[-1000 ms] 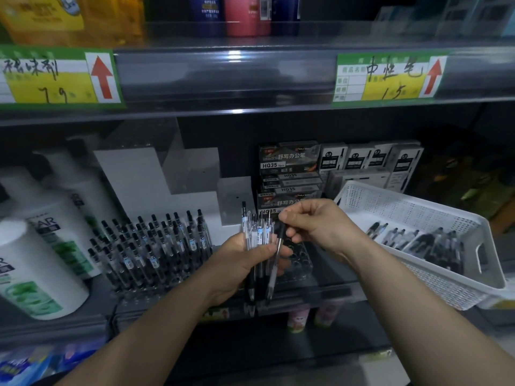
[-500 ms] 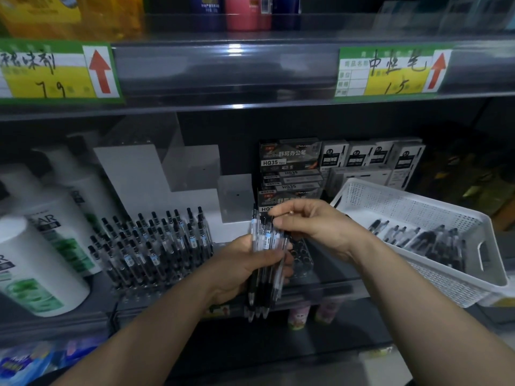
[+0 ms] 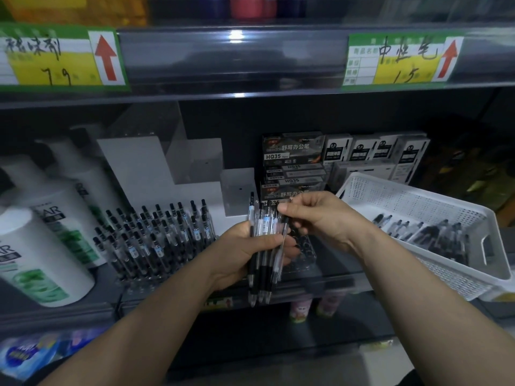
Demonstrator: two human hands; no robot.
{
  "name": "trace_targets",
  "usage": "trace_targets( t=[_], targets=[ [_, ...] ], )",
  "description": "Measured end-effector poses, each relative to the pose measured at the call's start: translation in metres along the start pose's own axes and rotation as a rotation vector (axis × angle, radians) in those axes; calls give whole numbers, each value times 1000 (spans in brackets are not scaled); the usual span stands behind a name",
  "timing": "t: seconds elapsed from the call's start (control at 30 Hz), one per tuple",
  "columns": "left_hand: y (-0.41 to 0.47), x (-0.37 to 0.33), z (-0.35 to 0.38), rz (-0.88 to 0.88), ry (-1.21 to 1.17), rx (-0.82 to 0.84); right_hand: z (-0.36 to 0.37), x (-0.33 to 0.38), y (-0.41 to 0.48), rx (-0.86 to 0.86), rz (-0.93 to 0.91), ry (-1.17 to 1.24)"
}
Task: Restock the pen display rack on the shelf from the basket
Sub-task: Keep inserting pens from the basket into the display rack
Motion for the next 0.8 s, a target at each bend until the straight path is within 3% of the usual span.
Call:
trace_targets(
  t=[0.3,0.43,0.6,0.8],
  targets=[
    [3,3,-14,8,-42,-128,-47,41,-19,-411,-382,253],
    [10,3,-16,-13,-127,-183,-35,40,-31,-343,-425,81],
    [16,-8,-15,38,-231,-230,-10,19,-34,-225,-321,-236],
    [20,-13,-7,59,-271,-200,-5,2,-33,-154,-209,-296]
  ],
)
Point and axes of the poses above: each hand's wrist, its own y-axis towards the middle knuckle, its own z-axis out of the palm, x = y × z, the point moved 8 cm from there along y, towards the middle knuckle, and after that the axes turned 10 degrees about y, right-handed, at the moved point
